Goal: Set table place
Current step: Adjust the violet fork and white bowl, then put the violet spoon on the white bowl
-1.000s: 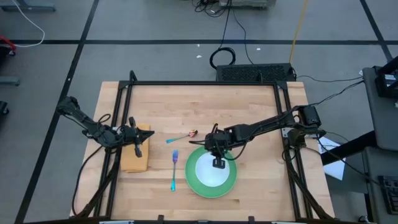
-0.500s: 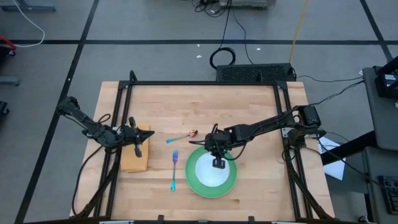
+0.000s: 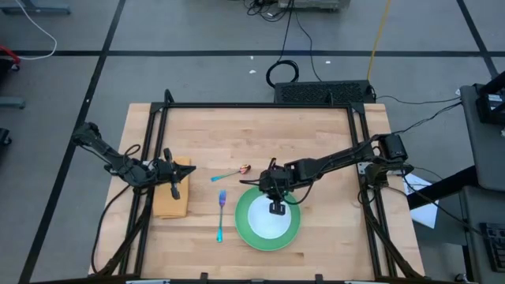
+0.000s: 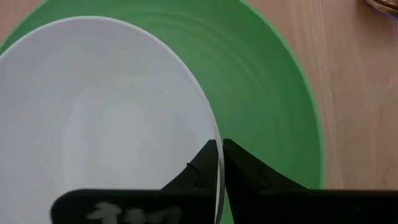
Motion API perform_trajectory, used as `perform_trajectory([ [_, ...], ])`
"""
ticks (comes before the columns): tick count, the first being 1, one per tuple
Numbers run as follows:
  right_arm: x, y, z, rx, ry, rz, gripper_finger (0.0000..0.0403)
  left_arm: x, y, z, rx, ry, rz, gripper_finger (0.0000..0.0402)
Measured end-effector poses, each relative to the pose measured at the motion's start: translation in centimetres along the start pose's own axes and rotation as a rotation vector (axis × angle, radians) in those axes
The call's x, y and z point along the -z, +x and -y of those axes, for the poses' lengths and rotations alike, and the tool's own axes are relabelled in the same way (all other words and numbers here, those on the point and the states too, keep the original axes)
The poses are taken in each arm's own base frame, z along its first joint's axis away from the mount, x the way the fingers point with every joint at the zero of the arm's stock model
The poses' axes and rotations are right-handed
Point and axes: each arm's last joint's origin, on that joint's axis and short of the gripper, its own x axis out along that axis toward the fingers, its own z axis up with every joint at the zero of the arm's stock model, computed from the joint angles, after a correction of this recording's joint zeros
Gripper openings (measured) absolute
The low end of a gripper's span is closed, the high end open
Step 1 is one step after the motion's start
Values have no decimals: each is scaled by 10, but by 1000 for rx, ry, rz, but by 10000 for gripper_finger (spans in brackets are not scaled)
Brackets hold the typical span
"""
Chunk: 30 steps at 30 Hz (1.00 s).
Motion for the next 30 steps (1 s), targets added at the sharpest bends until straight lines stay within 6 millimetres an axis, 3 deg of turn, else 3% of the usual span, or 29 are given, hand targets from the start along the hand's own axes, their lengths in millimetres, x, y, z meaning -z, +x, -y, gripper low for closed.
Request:
perform_trajectory([
  [16,-2,0,-4,-13,-5,24,80,0,0,0,0,0,0,10],
  [26,-5,-8,-5,-23,-33,68,87,0,0,0,1,0,0,10],
  [30,-9,-23,-6,-34,-37,117,86,0,0,0,3,1,-2,10],
])
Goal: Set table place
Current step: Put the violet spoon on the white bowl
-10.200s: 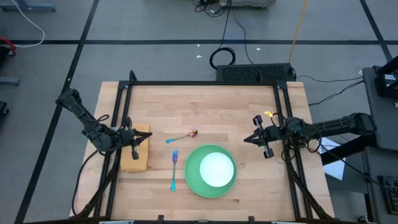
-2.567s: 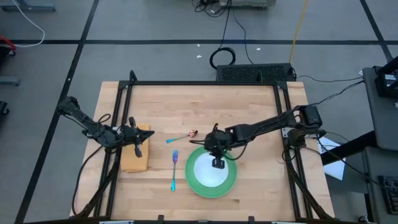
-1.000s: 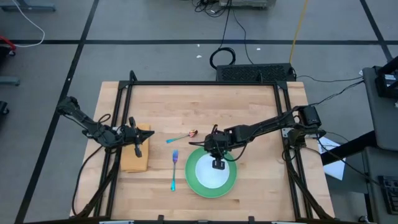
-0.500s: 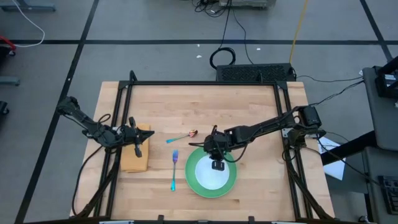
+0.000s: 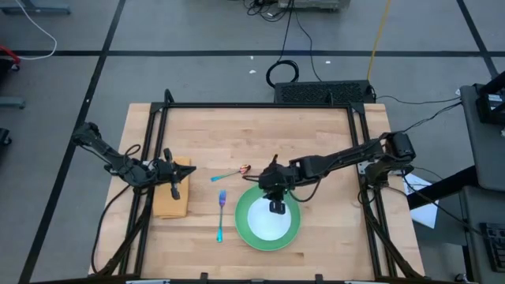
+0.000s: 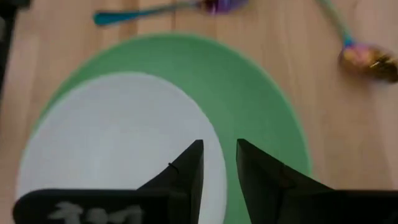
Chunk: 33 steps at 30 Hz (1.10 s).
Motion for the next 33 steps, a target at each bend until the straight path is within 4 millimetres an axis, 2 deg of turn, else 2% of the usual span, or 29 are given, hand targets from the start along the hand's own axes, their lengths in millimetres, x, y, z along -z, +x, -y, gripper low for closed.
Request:
perform_trajectory([
  [8,-15,-33,3,-14,-44,147,80,0,0,0,1,3,-3,10],
  [14,-18,-37,9,-4,-103,169,11,0,0,0,1,4,-3,10],
  [22,-23,-44,9,-48,-219,224,2,0,0,0,1,2,-3,10],
  [28,-28,-74,12,-33,-262,318,1,2,0,0,0,10,-15,10],
  [33,-12,-103,25,-4,-259,436,0,2,0,1,36,15,-16,10],
])
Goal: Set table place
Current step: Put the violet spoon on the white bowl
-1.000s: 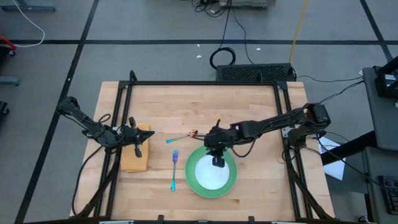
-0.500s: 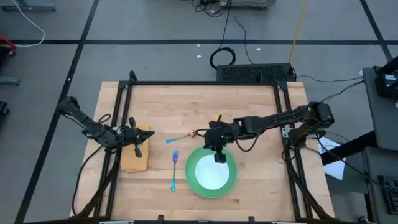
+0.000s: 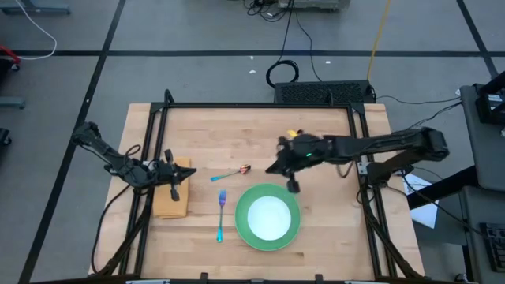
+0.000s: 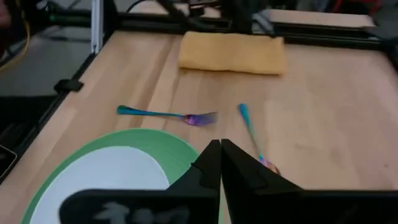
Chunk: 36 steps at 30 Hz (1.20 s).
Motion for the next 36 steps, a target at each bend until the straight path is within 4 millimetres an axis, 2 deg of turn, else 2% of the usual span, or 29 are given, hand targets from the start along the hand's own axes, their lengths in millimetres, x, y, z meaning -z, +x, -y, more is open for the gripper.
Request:
perform_trajectory([
  [3,15,-24,6,35,32,73,0,0,-1,1,17,10,1,10],
  [9,61,-66,9,89,103,198,0,-2,-3,3,2,32,19,10],
  [15,100,-88,7,126,164,314,0,-5,-4,3,-2,34,42,10],
  [20,128,-89,10,227,206,331,0,-5,-4,3,-2,32,44,10],
  [25,155,-82,14,245,246,423,0,-5,-4,3,-1,30,42,10],
  [29,176,-78,18,268,293,415,0,-4,-4,3,-1,33,39,10],
  [32,179,-75,18,238,292,399,0,-4,-4,3,-1,34,39,10],
  [36,169,-70,22,219,336,461,0,-4,-4,3,-2,45,40,10],
])
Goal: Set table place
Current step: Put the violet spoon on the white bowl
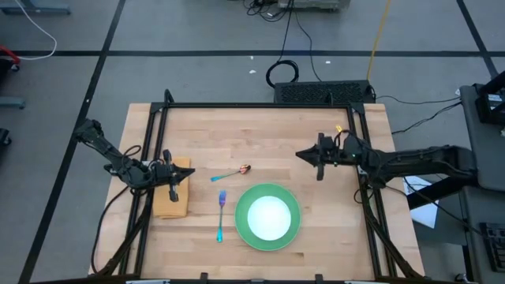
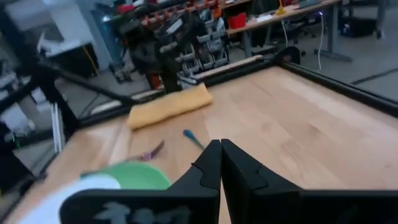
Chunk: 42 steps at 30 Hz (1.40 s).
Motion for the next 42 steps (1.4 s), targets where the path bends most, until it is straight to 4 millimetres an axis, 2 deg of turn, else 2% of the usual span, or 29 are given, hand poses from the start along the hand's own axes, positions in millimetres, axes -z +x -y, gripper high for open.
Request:
perform_trajectory([
  [6,-14,33,2,-43,62,-92,0,-3,0,0,-1,18,23,10],
  [16,-38,125,8,-209,112,-377,0,-6,0,0,-3,25,46,10],
  [21,-45,160,11,-242,98,-457,12,-6,0,0,-2,14,44,10],
  [30,-55,202,15,-254,85,-592,53,-3,0,0,2,13,20,10],
  [37,-60,230,10,-273,64,-674,112,-3,0,0,2,6,21,10],
  [42,-55,248,8,-290,71,-735,147,-3,0,0,2,-11,24,10],
])
